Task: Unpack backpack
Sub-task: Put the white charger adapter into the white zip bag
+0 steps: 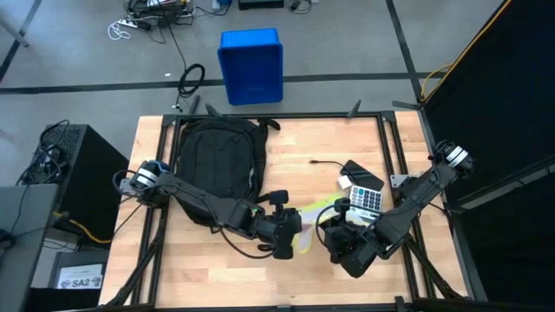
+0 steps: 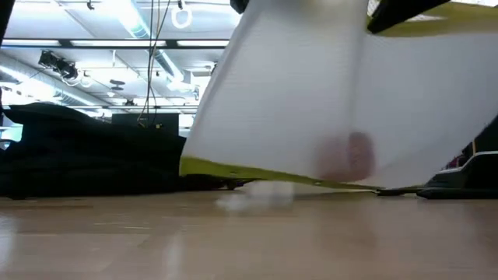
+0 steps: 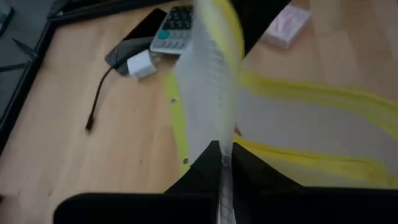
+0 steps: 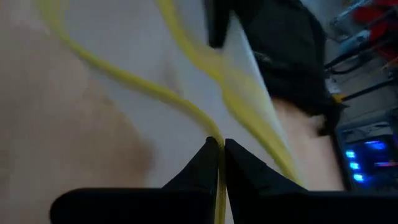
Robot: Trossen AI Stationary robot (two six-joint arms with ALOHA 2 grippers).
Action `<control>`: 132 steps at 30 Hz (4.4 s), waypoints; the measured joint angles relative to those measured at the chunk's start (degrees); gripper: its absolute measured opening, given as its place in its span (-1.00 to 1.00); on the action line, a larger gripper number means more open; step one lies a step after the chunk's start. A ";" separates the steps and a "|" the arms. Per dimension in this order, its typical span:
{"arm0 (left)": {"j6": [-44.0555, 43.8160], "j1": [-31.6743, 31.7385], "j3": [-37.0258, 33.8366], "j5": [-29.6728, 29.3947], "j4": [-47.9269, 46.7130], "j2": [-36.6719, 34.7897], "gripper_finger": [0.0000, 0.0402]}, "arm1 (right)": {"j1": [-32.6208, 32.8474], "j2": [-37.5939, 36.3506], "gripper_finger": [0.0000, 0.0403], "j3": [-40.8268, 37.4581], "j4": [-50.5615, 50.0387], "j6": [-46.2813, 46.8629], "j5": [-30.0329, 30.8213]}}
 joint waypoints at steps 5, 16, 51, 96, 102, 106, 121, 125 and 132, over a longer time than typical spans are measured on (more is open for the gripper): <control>-0.45 0.01 -1.52 -0.03 -1.28 0.08 -1.00 | -1.13 0.55 -1.00 -0.69 -0.02 2.67 -5.96; -3.07 0.88 -10.13 3.24 6.18 0.02 -1.00 | -4.42 0.55 -1.00 -6.19 7.54 2.07 -19.79; -10.44 1.90 -49.05 1.26 46.21 -19.66 -1.00 | -0.50 -2.43 -0.95 -1.99 -7.37 11.12 -17.95; -12.08 0.09 -50.16 0.89 47.44 -19.26 -1.00 | -30.84 -7.03 -0.12 -13.51 -18.34 14.73 -25.48; -12.00 -0.06 -50.16 0.36 47.37 -19.26 -1.00 | -40.86 -13.39 -0.13 -20.46 -7.98 8.90 -33.20; -11.11 -0.22 -50.16 0.35 47.33 -19.26 -1.00 | -46.68 -17.81 -0.11 -24.45 -5.28 9.43 -34.79; -10.96 -0.22 -50.16 0.37 47.92 -19.26 -1.00 | -51.32 -13.27 0.41 -31.90 4.14 8.75 -42.74; -11.02 -0.22 -50.16 0.39 47.90 -19.26 -1.00 | -51.32 -10.65 0.31 -31.88 5.53 8.00 -42.18; -11.03 -0.22 -50.16 0.39 47.85 -19.26 -1.00 | -51.30 -10.43 -0.27 -31.44 5.74 7.00 -42.53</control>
